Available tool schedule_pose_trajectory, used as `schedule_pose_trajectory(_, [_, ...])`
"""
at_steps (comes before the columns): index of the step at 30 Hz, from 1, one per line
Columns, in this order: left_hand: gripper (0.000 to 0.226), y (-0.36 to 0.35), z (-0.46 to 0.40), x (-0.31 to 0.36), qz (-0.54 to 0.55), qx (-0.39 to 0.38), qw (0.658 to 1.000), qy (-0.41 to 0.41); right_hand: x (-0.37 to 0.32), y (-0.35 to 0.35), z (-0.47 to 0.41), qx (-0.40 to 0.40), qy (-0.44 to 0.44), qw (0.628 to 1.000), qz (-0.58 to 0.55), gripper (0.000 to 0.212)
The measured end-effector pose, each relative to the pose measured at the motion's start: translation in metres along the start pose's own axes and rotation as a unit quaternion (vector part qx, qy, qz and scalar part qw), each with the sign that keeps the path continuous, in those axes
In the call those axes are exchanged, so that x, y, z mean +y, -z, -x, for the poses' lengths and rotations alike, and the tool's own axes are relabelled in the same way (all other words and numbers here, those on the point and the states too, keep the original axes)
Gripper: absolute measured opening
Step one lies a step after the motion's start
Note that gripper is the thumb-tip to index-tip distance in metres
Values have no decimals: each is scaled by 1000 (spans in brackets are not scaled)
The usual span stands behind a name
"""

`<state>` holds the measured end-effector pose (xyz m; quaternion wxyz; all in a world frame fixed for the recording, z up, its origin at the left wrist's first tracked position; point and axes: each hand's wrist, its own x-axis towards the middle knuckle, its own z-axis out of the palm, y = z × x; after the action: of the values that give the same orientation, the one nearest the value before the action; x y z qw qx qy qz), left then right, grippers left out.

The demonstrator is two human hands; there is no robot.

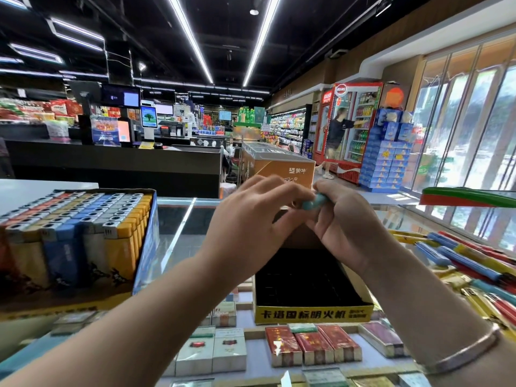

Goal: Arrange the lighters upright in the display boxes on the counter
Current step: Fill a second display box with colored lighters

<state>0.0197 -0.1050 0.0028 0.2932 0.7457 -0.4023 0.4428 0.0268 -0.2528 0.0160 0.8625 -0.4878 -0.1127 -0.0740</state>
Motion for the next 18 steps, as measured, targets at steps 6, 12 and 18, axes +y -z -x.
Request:
schedule_pose_trajectory(6, [21, 9, -6, -13, 61, 61, 989, 119, -8, 10, -3, 129, 146, 926, 325, 5])
schedule_pose_trajectory(12, [22, 9, 0, -20, 25, 22, 991, 127, 6, 27, -10, 102, 1, 861, 499, 21])
schedule_pose_trajectory(18, [13, 6, 2, -27, 27, -86, 987, 132, 9, 31, -16, 94, 16, 830, 549, 24])
